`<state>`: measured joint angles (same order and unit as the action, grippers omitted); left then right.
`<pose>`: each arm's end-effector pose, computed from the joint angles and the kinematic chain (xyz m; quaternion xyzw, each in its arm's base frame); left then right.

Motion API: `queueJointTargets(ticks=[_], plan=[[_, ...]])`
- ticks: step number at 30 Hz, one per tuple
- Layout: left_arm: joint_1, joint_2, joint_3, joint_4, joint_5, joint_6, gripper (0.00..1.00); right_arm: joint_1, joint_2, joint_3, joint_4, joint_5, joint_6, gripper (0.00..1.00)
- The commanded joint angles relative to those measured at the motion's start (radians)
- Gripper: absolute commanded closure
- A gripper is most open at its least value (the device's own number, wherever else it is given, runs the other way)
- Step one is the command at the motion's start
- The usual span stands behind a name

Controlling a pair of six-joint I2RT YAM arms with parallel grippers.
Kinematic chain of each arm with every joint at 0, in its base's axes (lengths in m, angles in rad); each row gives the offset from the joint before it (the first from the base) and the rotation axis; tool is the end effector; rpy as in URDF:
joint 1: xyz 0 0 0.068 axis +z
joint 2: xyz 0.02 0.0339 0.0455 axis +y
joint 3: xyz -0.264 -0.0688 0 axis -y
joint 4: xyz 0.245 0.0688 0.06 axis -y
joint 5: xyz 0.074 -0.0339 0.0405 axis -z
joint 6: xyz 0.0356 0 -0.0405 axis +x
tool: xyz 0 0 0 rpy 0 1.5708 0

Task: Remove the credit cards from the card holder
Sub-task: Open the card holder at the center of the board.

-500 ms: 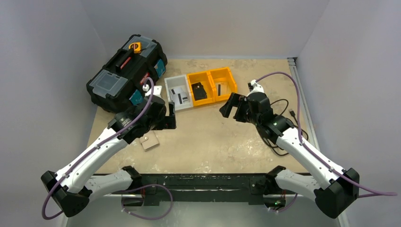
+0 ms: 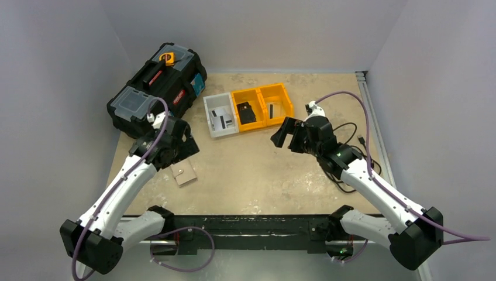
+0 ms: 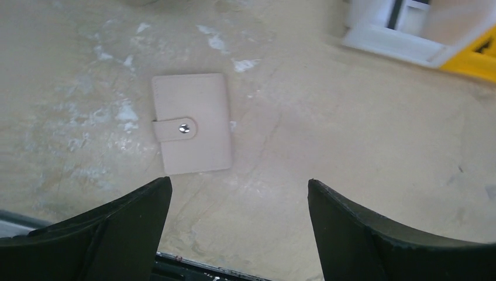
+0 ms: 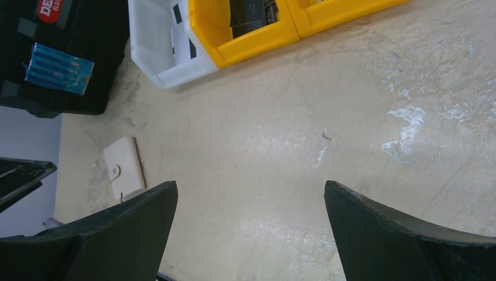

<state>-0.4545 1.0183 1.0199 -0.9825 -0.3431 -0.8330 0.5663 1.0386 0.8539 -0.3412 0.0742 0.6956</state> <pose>0.1725 -0.0710 0.3093 -0.2261 0.9166 -0.0413 0.3271 0.1977 0.1226 0.3000 0.0744 0.8630 0.2682 0.4216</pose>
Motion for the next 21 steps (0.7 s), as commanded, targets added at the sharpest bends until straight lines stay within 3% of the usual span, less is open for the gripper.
queueJointTargets(ticks=[1, 7, 14, 21], plan=[[0.127, 0.02, -0.081, -0.005, 0.051, -0.139, 0.15, -0.003, 0.002, -0.018, 0.063, -0.043, -0.01, 0.01], [0.243, 0.129, -0.175, 0.111, 0.129, -0.206, 0.24, -0.003, 0.017, -0.022, 0.07, -0.066, -0.021, 0.01], [0.306, 0.273, -0.193, 0.177, 0.101, -0.287, 0.44, -0.003, 0.003, -0.034, 0.066, -0.066, -0.023, 0.01], [0.33, 0.348, -0.205, 0.172, 0.111, -0.357, 0.55, -0.002, -0.015, -0.047, 0.053, -0.054, -0.029, 0.01]])
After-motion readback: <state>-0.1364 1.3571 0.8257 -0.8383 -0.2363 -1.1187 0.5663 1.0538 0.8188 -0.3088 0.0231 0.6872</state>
